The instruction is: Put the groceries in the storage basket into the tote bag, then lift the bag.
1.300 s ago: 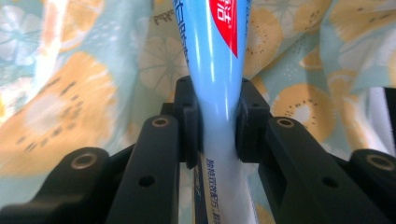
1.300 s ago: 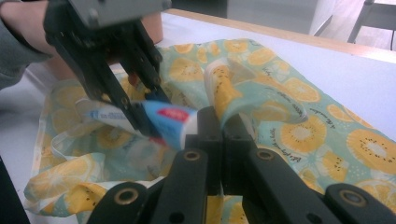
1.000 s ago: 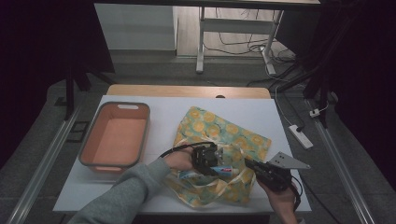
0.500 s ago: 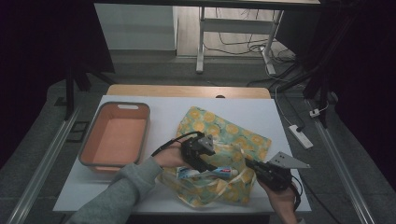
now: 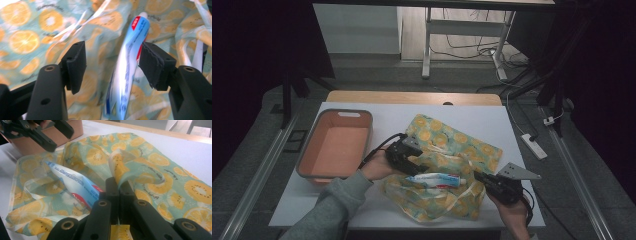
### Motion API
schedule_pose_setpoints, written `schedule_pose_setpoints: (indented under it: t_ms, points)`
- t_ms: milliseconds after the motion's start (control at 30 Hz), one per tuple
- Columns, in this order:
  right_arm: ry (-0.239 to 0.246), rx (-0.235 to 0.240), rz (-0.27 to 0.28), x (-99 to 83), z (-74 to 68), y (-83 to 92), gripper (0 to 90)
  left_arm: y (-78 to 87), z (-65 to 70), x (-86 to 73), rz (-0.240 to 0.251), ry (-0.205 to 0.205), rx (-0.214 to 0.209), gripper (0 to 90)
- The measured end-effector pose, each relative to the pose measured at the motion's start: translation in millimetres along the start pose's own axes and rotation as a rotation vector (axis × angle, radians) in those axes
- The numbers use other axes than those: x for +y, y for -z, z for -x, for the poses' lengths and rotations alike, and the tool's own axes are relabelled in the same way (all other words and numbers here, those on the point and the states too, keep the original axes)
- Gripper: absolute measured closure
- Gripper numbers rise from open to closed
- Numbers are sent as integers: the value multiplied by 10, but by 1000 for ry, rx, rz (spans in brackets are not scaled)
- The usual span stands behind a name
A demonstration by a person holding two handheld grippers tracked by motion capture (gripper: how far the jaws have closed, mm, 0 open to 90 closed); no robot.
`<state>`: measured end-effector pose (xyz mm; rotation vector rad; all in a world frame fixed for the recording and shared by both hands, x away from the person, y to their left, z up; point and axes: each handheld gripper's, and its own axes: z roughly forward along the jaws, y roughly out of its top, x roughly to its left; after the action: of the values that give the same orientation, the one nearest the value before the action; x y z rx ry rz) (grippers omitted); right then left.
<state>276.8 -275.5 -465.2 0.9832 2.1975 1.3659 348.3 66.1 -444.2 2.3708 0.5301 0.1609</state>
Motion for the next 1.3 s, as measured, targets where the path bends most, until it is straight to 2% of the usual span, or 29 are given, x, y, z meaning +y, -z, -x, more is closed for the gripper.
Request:
schedule_pose_setpoints:
  t_ms: [300, 433, 633, 733, 833, 1033, 1200, 1300]
  points:
    - [1, 10, -8, -12, 7, -12, 883, 296, -170, -340, 27, 140, 70, 343]
    - [5, 16, -12, -17, 6, -29, 883, 355, -202, -453, 19, 168, 81, 336]
    - [8, 19, -18, -26, -2, -38, 883, 352, -225, -475, 11, 190, 80, 330]
    - [10, 21, -18, -25, -5, -39, 883, 320, -219, -461, 8, 194, 72, 323]
    - [10, 24, -24, -34, -1, -54, 883, 252, -222, -437, -6, 196, 92, 318]
    - [19, 29, -24, -27, -14, -52, 879, 45, -265, -424, -64, 243, 117, 309]
    - [18, 30, -25, -32, -8, -52, 879, -116, -258, -382, -127, 253, 156, 318]
    - [22, 32, -24, -30, -15, -51, 880, -217, -229, -349, -173, 253, 143, 342]
